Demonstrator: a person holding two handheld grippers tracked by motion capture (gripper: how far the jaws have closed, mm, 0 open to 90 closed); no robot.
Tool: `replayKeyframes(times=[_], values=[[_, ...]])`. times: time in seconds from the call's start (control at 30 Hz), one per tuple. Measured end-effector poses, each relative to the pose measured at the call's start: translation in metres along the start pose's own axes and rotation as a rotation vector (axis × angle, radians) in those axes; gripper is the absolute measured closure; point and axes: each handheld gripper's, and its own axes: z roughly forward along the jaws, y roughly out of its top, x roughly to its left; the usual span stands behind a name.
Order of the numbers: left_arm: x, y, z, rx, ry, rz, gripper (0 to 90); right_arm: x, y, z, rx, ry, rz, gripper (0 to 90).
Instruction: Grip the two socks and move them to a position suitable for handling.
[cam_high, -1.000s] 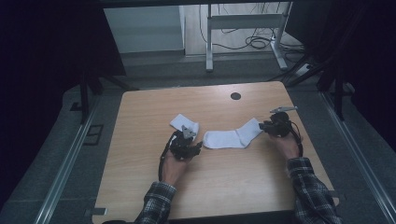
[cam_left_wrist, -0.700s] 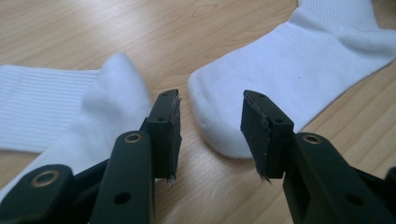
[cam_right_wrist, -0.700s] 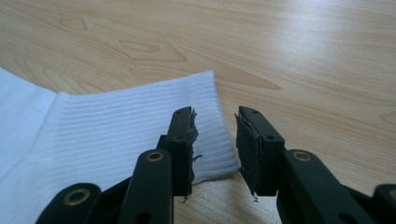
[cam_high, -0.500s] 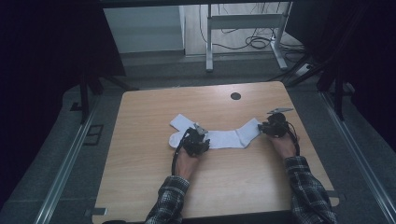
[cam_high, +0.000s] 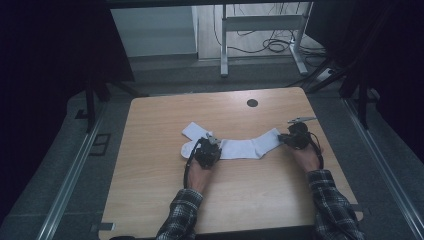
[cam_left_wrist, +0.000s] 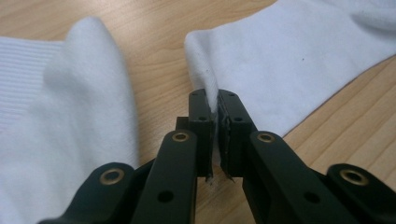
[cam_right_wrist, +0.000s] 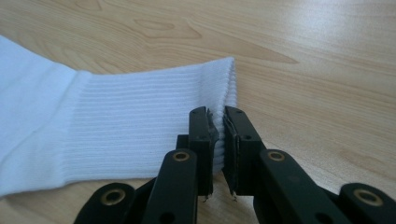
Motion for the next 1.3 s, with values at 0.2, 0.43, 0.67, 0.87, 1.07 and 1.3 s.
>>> replayKeyframes(times=[0.2,0.43,0.67,0.87,1.07,1.3], values=[[0.000,0.005,-0.018,-0.020,-0.003,0.030,84.8,0.010,0.006,-0.020,-0.020,0.014,-0.049,82.0],[0.002,0.006,-0.040,-0.029,-0.003,0.072,84.8,0.023,0.007,-0.038,-0.035,0.020,-0.093,82.1],[0.009,-0.002,-0.059,-0.029,-0.021,0.079,84.7,0.037,0.004,-0.054,-0.051,0.062,-0.114,82.3],[0.013,-0.012,-0.075,-0.035,-0.028,0.078,84.7,0.053,0.001,-0.069,-0.067,0.090,-0.138,82.2],[0.015,-0.024,-0.093,-0.037,-0.030,0.084,84.7,0.072,-0.004,-0.081,-0.079,0.126,-0.156,82.1],[0.017,-0.049,-0.116,-0.042,-0.046,0.075,84.7,0.096,-0.015,-0.091,-0.077,0.167,-0.185,82.1]])
